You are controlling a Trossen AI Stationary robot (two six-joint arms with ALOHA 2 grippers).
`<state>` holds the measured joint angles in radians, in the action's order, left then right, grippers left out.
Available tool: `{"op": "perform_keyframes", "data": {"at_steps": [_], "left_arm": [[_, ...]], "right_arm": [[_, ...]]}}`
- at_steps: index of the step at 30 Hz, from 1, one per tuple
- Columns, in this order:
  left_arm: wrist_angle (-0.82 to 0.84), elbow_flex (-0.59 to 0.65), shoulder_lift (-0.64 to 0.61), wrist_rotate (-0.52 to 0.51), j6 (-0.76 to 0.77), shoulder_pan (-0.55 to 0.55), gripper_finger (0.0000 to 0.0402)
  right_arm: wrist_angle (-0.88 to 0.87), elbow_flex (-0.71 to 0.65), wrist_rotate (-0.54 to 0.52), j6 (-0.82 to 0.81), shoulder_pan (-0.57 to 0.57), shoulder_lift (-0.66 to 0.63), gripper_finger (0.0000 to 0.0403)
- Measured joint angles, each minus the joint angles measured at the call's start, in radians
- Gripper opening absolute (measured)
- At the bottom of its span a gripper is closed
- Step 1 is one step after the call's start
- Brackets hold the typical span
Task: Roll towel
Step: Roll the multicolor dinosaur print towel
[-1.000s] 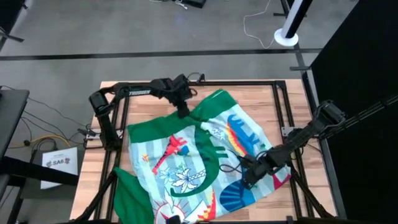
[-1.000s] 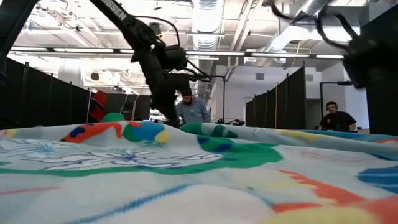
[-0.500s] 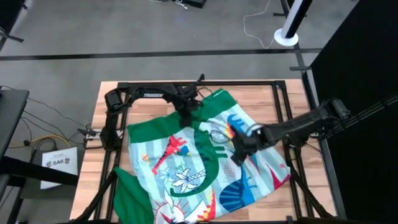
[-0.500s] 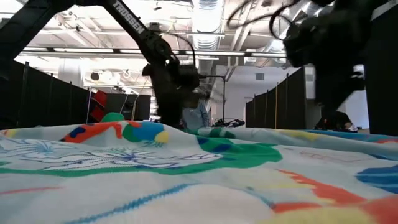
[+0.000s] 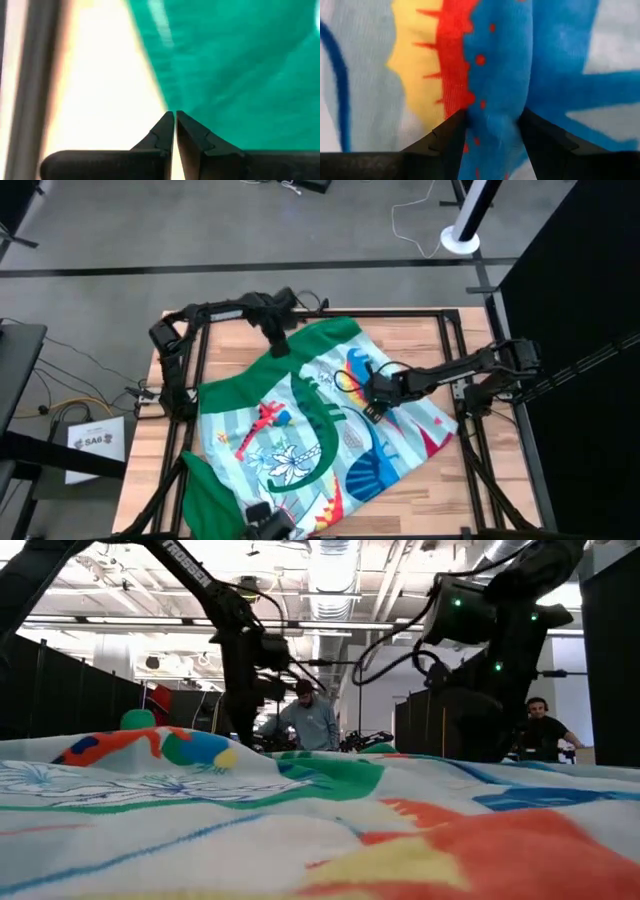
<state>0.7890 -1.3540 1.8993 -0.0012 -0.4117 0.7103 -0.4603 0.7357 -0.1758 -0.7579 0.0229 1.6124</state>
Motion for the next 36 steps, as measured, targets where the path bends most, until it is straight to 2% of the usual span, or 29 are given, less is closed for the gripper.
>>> {"op": "perform_keyframes", "data": {"at_steps": [3,7,11,15,17,20,25,29,31,33,36], "left_arm": [[0.0,0.0,-0.012,0.114,0.005,0.02,0.0004],[-0.07,0.001,-0.012,0.29,0.033,-0.013,0.0004],[-0.179,0.002,-0.012,0.309,0.048,-0.096,0.0004],[-0.222,-0.022,-0.013,0.319,0.046,-0.169,0.0004],[-0.209,-0.029,-0.013,0.317,0.043,-0.194,0.0004],[-0.118,-0.056,-0.013,0.317,0.022,-0.223,0.0004],[0.15,-0.103,-0.019,0.318,-0.032,-0.245,0.0004],[0.299,-0.094,-0.064,0.318,-0.027,-0.246,0.0004],[0.344,-0.081,-0.095,0.317,-0.008,-0.243,0.0004],[0.359,-0.066,-0.138,0.317,0.018,-0.239,0.0004],[0.356,-0.048,-0.211,0.315,0.066,-0.234,0.0004]], "right_arm": [[0.009,0.004,0.018,-0.123,0.087,0.014,0.0176],[-0.006,0.025,0.139,-0.33,0.224,-0.025,0.0176],[-0.101,0.073,0.186,-0.454,0.307,-0.099,0.0175],[-0.201,0.124,0.137,-0.355,0.286,-0.205,0.0175],[-0.249,0.135,0.108,-0.242,0.231,-0.253,0.0175],[-0.302,0.144,0.097,-0.056,0.078,-0.323,0.0175],[-0.307,0.142,0.099,0.279,-0.328,-0.364,0.0175],[-0.215,0.142,0.195,0.646,-0.63,-0.308,0.0175],[-0.162,0.143,0.229,0.867,-0.708,-0.264,0.0175],[-0.137,0.142,0.233,1.022,-0.765,-0.215,0.0175],[-0.111,0.155,0.236,1.094,-0.823,-0.12,0.0175]]}}
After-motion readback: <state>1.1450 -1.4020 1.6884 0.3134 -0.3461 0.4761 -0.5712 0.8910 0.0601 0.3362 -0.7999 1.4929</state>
